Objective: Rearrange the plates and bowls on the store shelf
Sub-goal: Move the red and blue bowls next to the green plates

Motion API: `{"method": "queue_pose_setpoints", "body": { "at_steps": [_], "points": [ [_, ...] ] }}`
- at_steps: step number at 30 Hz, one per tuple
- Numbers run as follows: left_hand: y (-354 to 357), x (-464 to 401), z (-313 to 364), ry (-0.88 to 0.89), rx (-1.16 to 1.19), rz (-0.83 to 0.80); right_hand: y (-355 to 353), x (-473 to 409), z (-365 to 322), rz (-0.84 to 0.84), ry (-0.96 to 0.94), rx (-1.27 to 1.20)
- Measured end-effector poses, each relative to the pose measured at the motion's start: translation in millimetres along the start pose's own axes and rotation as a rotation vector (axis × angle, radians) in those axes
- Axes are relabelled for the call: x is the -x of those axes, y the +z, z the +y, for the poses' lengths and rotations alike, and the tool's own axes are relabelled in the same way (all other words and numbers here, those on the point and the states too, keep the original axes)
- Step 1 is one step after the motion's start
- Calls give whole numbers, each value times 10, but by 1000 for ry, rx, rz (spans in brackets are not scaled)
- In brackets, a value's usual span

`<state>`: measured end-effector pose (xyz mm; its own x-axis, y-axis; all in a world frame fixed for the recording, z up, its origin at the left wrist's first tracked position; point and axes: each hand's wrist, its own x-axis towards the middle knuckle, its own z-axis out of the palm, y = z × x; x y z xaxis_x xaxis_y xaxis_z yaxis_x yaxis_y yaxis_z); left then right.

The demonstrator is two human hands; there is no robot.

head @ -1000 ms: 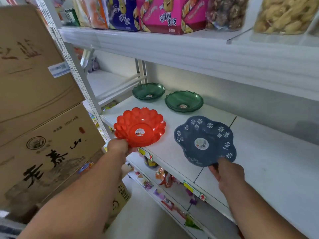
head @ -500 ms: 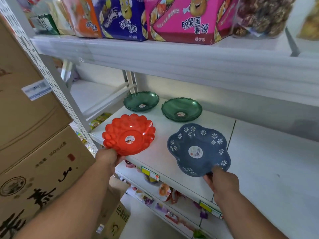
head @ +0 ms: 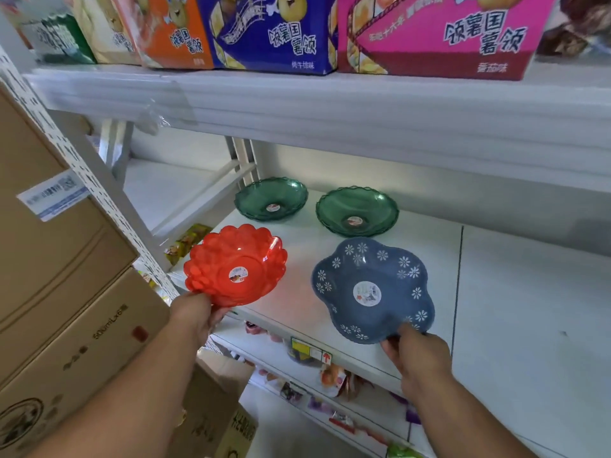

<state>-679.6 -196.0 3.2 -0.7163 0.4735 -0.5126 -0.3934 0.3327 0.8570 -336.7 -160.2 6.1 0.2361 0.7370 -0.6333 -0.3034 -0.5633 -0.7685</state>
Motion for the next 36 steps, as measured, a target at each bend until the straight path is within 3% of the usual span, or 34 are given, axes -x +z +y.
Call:
{"method": "queue_pose_setpoints", "body": {
  "at_steps": [16,36],
  "points": [
    [-39,-688,174,-63,-78,-91,583,74,389,98,1,-91],
    [-89,-764,234,-47,-147,-123,870,122,458,36,76,-85]
  ]
}}
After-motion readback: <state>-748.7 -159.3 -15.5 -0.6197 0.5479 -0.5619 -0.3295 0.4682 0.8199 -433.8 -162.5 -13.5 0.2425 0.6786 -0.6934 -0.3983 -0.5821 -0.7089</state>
